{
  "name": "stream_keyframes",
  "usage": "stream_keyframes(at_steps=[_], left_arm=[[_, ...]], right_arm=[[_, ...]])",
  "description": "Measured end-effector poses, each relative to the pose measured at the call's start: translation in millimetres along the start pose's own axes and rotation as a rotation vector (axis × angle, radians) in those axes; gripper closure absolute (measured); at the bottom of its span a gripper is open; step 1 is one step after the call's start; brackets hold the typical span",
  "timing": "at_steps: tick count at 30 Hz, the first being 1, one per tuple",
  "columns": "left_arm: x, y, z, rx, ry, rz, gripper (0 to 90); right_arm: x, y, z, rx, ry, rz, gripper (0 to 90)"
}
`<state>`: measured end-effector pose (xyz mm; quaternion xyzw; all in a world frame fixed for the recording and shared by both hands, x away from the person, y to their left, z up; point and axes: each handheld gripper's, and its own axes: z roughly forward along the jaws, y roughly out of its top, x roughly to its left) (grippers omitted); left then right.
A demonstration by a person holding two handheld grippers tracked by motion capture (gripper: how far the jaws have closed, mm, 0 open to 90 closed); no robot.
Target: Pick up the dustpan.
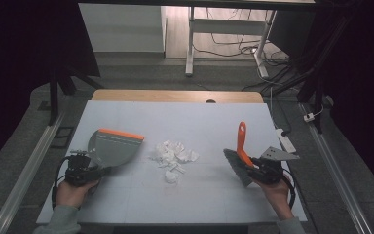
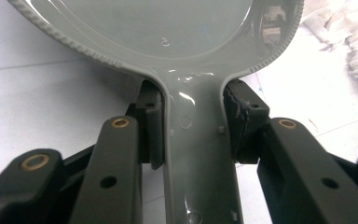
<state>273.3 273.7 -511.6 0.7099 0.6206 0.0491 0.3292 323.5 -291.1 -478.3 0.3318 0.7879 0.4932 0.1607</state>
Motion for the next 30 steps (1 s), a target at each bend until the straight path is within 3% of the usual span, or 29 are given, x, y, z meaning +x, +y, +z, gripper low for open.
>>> stream_keyframes(at_steps=[23,30], left_arm=[[6.6,4.2,-17.7,-0.131,-0.105,0.111,61.8],[10.7,7.2,-18.9,-0.139,-0.140,0.129,61.8]], right_arm=[[-0.1,2.8,-5.5,-0.035,-0.028,0.015,70.2],[1.5,5.5,-6.8,-0.044,-0.042,0.015,70.2]])
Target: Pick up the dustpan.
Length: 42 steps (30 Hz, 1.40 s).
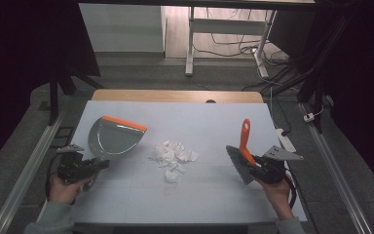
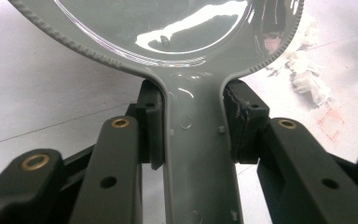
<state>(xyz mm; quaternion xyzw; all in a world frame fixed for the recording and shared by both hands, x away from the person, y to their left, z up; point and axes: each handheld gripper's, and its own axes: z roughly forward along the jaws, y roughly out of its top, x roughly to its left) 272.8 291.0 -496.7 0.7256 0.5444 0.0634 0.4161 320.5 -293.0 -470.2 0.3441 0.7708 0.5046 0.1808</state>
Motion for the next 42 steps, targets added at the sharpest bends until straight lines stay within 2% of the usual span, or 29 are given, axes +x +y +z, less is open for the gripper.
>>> stream_keyframes(at_steps=[4,15,20,24,42], left_arm=[[-1.6,0.7,-4.0,-0.013,-0.008,0.017,61.8],[-8.9,3.8,-16.2,-0.048,-0.033,0.110,61.8],[-11.8,3.8,-17.3,-0.034,-0.059,0.153,61.8],[-16.9,4.1,-18.3,-0.031,-0.072,0.203,61.8],[-27.3,3.0,-19.1,0.043,-0.145,0.310,61.9]], right_arm=[[1.6,0.5,-2.0,-0.007,-0.002,0.001,70.2],[4.5,0.7,-2.5,-0.012,-0.004,-0.014,70.2],[3.4,0.0,-1.8,-0.010,-0.007,-0.008,70.2],[4.3,0.1,-1.9,-0.010,-0.004,-0.012,70.2],[4.0,-0.1,-2.0,-0.014,-0.004,-0.012,70.2]])
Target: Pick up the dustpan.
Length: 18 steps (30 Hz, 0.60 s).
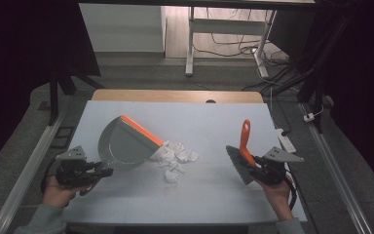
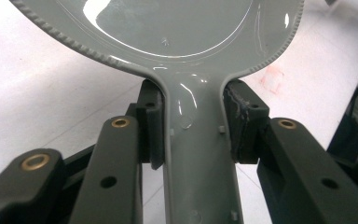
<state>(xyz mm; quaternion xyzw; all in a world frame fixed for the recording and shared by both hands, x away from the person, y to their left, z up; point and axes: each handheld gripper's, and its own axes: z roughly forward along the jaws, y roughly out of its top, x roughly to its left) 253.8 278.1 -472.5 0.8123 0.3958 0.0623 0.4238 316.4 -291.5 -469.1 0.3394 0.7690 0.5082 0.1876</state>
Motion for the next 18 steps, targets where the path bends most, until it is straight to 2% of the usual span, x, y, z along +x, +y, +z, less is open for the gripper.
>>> stream_keyframes(at_steps=[6,9,18], left_arm=[[-5.4,-0.5,-0.3,0.044,-0.031,0.041,61.9],[-9.8,-1.5,1.9,0.072,-0.044,0.082,61.9],[-13.2,-0.9,5.2,0.099,-0.059,0.093,61.9]], right_arm=[[-0.1,-0.2,0.3,0.002,0.002,-0.001,70.2],[-0.6,-0.5,0.4,0.002,0.001,-0.002,70.2],[0.8,0.0,1.1,0.005,0.013,-0.007,70.2]])
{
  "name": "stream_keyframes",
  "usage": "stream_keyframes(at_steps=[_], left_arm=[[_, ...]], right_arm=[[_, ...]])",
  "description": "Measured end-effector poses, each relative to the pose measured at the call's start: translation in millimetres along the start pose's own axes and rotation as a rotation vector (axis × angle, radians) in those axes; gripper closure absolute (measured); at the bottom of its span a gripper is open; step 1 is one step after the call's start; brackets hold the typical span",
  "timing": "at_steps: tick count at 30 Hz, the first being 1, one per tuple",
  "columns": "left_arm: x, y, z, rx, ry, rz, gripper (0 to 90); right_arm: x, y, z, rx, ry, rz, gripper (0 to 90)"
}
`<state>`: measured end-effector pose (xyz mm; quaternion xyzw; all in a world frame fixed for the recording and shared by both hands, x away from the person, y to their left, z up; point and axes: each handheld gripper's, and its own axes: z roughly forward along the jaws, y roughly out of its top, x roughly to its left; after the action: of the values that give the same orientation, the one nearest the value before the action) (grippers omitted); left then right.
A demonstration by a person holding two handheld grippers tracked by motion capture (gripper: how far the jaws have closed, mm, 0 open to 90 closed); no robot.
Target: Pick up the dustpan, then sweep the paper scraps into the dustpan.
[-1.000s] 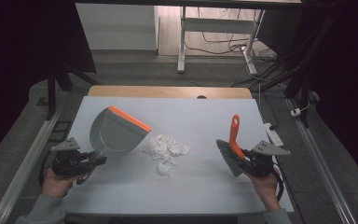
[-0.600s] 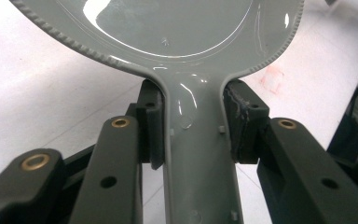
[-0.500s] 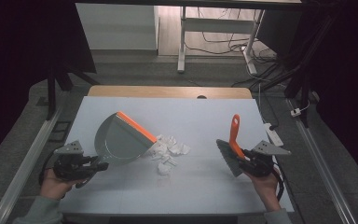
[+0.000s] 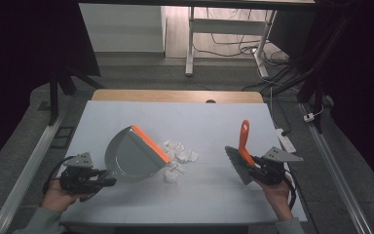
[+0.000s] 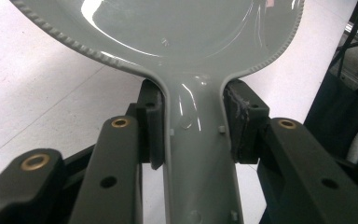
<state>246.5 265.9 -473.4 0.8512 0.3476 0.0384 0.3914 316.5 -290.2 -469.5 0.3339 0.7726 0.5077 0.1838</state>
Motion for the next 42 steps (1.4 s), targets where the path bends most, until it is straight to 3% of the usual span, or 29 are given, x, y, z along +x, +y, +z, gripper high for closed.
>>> stream_keyframes(at_steps=[14,26,42], left_arm=[[-9.6,-0.2,2.8,0.053,-0.014,0.047,61.9],[-12.1,-2.7,3.8,0.095,-0.006,0.075,61.8],[-7.5,-11.1,0.7,0.125,-0.020,0.061,61.8]], right_arm=[[2.2,6.8,6.6,-0.012,0.007,-0.010,70.2],[1.3,19.0,31.0,-0.010,0.013,-0.015,70.2],[17.9,33.8,63.5,-0.012,0.044,-0.027,70.2]])
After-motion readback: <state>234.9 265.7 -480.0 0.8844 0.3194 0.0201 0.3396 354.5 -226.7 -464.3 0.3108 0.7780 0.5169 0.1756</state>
